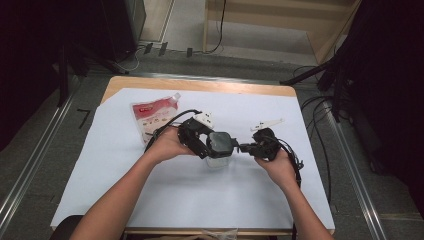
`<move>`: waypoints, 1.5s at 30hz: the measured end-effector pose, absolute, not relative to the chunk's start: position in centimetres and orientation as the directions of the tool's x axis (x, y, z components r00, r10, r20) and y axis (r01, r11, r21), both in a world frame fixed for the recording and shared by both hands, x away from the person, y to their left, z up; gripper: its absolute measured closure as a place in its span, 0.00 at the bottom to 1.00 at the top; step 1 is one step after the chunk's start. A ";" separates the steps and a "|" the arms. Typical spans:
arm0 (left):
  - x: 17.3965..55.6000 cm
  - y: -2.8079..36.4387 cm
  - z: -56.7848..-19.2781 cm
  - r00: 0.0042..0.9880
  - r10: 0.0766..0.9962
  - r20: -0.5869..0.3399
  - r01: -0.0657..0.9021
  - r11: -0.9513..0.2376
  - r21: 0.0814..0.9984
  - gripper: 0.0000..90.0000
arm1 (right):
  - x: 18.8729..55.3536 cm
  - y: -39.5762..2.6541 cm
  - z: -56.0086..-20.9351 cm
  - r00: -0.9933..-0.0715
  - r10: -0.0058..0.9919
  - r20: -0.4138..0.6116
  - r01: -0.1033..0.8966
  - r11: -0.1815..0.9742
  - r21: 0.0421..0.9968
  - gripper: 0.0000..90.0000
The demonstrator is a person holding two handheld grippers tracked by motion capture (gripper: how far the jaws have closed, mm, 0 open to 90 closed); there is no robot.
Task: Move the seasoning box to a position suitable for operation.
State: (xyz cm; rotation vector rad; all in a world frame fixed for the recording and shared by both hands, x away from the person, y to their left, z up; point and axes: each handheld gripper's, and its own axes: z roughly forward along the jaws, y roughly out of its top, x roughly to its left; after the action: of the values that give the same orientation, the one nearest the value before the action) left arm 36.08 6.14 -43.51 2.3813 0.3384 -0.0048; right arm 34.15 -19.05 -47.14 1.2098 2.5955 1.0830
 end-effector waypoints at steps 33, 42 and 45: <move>35.8 3.6 -39.5 0.968 0.192 -0.163 0.251 -0.687 0.682 0.50 | 33.7 -18.6 -47.4 -0.698 0.681 0.223 0.635 0.443 0.633 1.00; 35.8 3.5 -39.2 0.966 0.151 -0.209 0.254 -0.694 0.674 0.65 | 33.6 -18.3 -47.4 -0.700 0.678 0.225 0.635 0.446 0.631 1.00; 35.8 3.6 -38.9 0.968 0.136 -0.212 0.245 -0.700 0.671 0.72 | 33.6 -18.1 -47.5 -0.708 0.671 0.221 0.628 0.456 0.631 1.00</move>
State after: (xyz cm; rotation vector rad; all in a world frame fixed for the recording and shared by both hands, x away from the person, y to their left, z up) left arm 35.85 3.56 -38.95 2.3546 0.2653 -0.1877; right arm 33.62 -18.11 -47.46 1.1743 2.6292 1.0995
